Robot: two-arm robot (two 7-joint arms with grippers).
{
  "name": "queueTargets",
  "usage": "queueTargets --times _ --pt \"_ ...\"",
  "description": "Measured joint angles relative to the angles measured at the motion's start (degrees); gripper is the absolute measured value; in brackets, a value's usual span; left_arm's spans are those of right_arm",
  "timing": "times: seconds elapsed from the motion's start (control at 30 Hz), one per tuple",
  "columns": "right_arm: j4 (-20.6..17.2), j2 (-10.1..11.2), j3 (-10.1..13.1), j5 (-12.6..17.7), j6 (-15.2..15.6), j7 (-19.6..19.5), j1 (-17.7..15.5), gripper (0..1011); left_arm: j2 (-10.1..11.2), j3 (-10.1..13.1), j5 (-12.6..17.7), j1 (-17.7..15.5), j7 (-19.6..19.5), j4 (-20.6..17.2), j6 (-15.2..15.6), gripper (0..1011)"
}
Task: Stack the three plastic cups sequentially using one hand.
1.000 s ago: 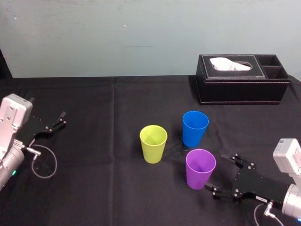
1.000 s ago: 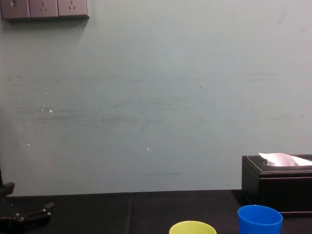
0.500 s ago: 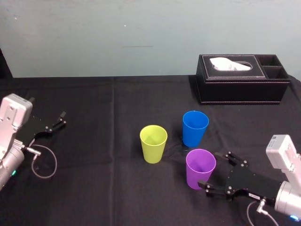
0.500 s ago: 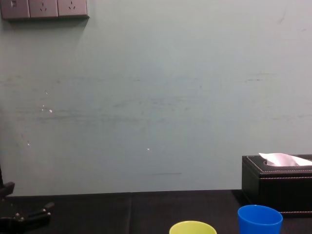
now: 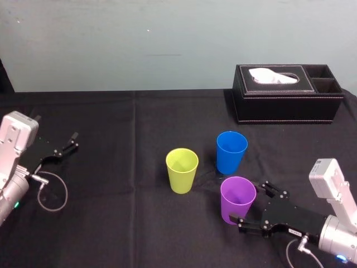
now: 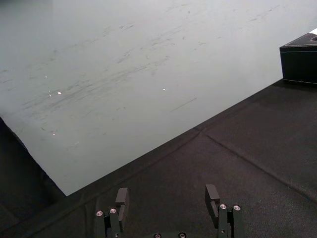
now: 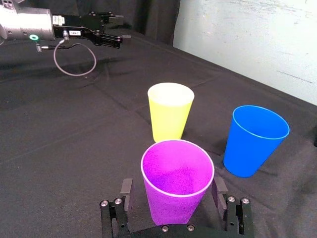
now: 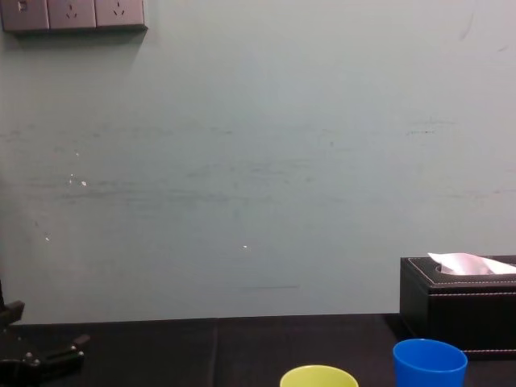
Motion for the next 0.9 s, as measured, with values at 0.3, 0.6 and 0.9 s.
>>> queueTargets --times 0.3,0.6,0.9 --pt "0.52 -0.55 -0.53 0.84 0.30 -0.02 0.51 1003 0.00 0.00 0.00 0.00 0.00 0.00 0.00 1010" --pt "0.62 -0.63 -0.60 1.11 0.42 0.00 0.59 1003 0.00 0.00 0.00 0.00 0.00 0.00 0.00 1010" --pt "0.57 -0.60 -0.55 1.03 0.36 -0.01 0.55 928 0.00 0.00 0.00 0.00 0.00 0.00 0.00 1010"
